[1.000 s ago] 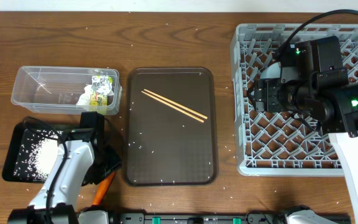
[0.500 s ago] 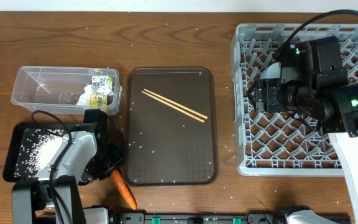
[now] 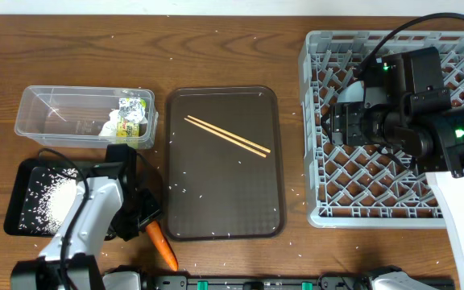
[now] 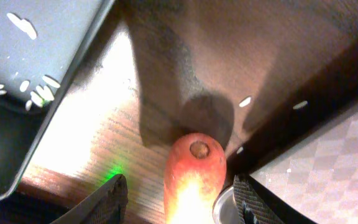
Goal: Sort waste into correct bins and load items into the dishwasher rack
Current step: 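Close the left gripper on the carrot's end and lift it, then drop the carrot onto the black tray with the left gripper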
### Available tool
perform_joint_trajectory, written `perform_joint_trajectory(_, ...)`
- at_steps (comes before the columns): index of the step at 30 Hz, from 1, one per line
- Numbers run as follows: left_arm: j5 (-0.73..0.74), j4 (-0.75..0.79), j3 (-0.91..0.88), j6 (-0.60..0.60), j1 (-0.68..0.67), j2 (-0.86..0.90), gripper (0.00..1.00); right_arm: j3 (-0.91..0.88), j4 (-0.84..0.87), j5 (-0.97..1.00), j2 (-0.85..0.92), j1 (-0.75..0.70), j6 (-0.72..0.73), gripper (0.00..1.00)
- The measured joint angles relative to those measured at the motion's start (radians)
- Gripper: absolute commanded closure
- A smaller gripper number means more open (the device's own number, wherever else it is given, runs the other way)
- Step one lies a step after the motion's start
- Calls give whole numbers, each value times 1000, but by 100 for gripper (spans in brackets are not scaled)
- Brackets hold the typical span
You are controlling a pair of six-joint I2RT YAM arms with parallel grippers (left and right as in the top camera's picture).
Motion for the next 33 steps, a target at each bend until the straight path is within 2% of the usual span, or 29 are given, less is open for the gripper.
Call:
perform_joint_trajectory(5, 10, 11, -11, 0, 0, -5, 50, 0, 2, 0, 0, 0, 0, 22)
perform_joint_trajectory(8, 28, 28, -37, -1, 0, -4, 57, 0, 2, 0, 0, 0, 0, 23)
perform_joint_trajectory(10, 33, 36, -40, 0, 0, -4, 57, 0, 2, 0, 0, 0, 0, 23)
perform_joint_trajectory(15, 39, 64, -41, -1, 0, -4, 67, 0, -5, 0, 0, 0, 0, 23)
perform_joint_trajectory(17, 40, 69, -41, 0, 0, -4, 67, 0, -10, 0, 0, 0, 0, 23)
perform_joint_trajectory(19, 41, 69, -41, 0, 0, -4, 57, 0, -13, 0, 0, 0, 0, 23)
perform_joint_trajectory(23, 46, 40, -41, 0, 0, -4, 57, 0, -16, 0, 0, 0, 0, 23)
perform_joint_trajectory(28, 50, 40, -42, -4, 0, -4, 74, 0, -16, 0, 0, 0, 0, 23)
perform_joint_trajectory(33, 51, 37, -42, -2, 0, -4, 76, 0, -16, 0, 0, 0, 0, 23)
